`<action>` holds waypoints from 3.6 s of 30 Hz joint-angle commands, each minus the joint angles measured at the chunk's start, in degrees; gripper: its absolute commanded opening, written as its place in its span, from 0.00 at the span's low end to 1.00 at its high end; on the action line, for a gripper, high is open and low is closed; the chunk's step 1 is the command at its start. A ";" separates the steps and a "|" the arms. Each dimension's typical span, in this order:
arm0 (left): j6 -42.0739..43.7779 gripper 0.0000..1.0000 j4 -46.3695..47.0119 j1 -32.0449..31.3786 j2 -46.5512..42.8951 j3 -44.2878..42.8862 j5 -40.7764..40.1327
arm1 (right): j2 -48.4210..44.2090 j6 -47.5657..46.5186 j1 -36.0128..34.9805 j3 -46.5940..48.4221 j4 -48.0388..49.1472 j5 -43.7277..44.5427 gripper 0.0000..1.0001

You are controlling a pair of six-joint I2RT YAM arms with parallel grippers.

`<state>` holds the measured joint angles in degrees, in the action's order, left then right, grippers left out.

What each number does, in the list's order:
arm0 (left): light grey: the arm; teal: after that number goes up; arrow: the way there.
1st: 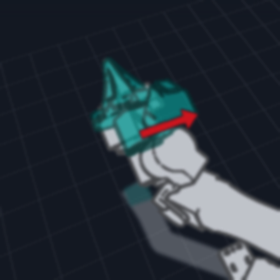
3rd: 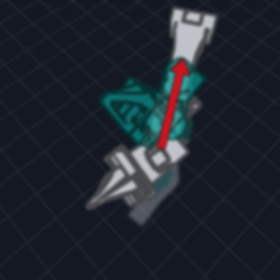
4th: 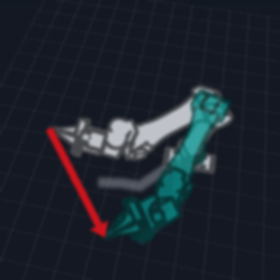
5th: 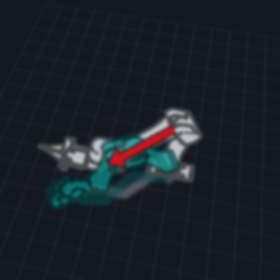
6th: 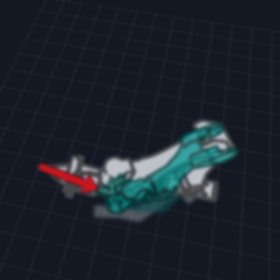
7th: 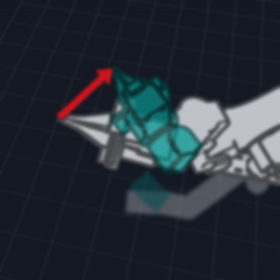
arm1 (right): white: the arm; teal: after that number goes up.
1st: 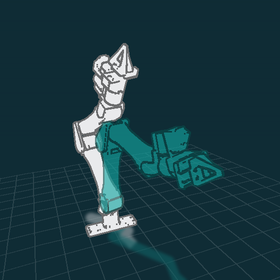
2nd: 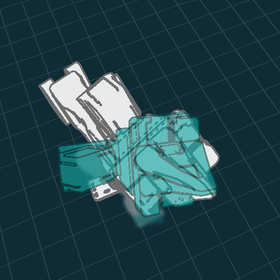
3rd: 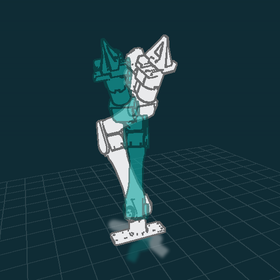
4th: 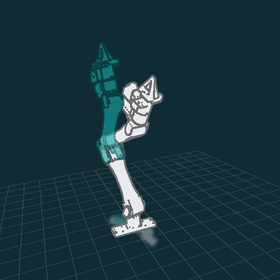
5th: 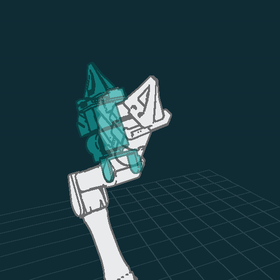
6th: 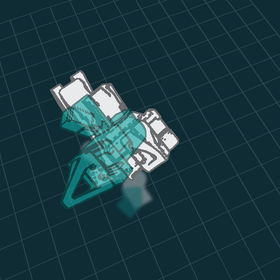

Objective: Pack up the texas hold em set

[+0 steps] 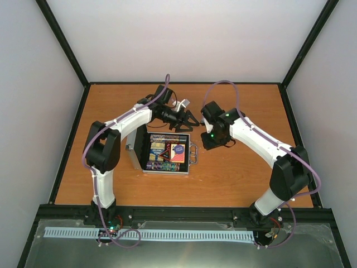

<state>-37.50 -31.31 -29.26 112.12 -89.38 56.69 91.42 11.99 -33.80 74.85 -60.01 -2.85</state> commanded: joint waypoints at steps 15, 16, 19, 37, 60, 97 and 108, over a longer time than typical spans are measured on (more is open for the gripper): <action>-5.66 0.56 7.70 -0.54 4.49 1.60 10.71 | 2.94 -6.81 -0.65 7.98 -2.96 -5.01 0.29; -5.84 0.57 8.16 -0.54 4.56 1.81 11.22 | 3.24 -6.99 -0.65 8.34 -3.03 -5.11 0.29; -8.46 0.61 12.02 -0.60 4.58 3.58 13.97 | 4.09 -7.44 -0.74 9.11 -3.04 -5.57 0.30; -11.48 0.61 16.86 -3.24 6.87 4.92 18.63 | 6.55 -8.85 -0.74 13.86 -3.54 -7.28 0.29; -13.18 0.42 21.53 -4.30 5.58 7.62 20.91 | 8.91 -8.09 -0.66 16.45 -3.23 -7.32 0.29; -11.25 0.01 20.28 -4.49 4.23 6.46 20.12 | 7.03 -9.24 -0.83 9.82 0.89 -11.91 0.87; 1.34 0.01 2.33 -2.92 4.03 -0.89 9.94 | -3.08 -1.43 -0.66 11.58 3.87 -2.90 0.97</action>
<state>-42.57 -21.71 -32.23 118.76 -86.39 70.26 94.26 5.76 -34.28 85.03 -58.81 -11.35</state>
